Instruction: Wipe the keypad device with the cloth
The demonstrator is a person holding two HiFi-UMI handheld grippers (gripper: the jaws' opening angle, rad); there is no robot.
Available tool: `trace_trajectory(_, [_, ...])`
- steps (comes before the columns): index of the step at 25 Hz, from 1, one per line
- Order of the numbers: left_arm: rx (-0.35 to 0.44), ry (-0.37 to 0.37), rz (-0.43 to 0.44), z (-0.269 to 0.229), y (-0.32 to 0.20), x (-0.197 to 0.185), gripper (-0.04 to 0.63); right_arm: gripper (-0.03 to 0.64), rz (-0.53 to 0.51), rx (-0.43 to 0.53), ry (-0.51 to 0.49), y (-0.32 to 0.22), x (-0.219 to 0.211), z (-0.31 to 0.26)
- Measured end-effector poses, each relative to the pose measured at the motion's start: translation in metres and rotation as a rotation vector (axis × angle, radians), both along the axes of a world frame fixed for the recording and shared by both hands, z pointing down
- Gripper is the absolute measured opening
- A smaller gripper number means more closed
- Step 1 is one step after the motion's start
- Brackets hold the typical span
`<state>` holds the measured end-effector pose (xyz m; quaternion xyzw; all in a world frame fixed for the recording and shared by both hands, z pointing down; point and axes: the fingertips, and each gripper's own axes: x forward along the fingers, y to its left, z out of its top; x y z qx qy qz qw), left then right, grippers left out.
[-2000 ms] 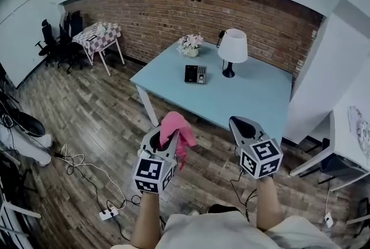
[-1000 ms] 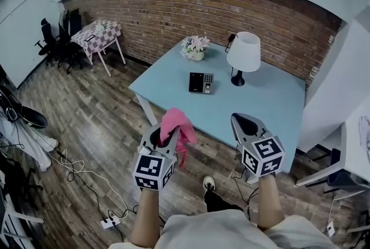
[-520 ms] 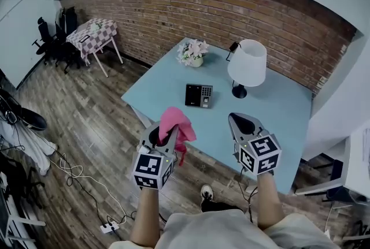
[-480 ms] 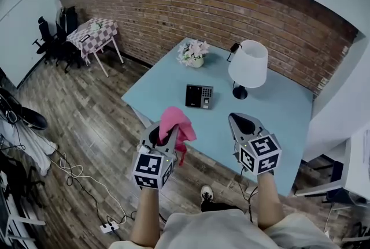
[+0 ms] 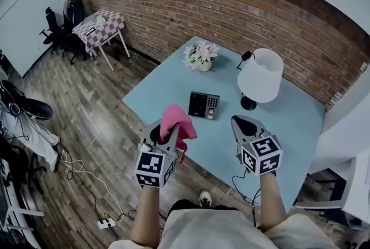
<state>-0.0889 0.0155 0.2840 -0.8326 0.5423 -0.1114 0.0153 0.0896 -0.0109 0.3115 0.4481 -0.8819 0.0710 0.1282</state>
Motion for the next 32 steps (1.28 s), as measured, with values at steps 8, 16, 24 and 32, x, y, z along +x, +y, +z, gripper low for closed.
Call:
trace_trajectory(8, [-0.033, -0.011, -0.005, 0.018, -0.054, 0.002, 0.110, 0.017, -0.001, -0.055, 0.021, -0.053, 0.001, 0.030])
trace_trajectory(16, [-0.066, -0.007, 0.012, 0.046, -0.119, 0.000, 0.110, 0.017, 0.005, -0.079, 0.057, -0.111, -0.006, 0.056])
trace_trajectory(24, [-0.135, -0.030, 0.065, 0.098, -0.188, -0.001, 0.112, 0.017, 0.017, -0.153, 0.085, -0.165, -0.027, 0.100])
trace_trajectory(32, [-0.236, -0.027, 0.105, 0.155, -0.234, -0.001, 0.115, 0.017, 0.038, -0.245, 0.125, -0.210, -0.038, 0.148])
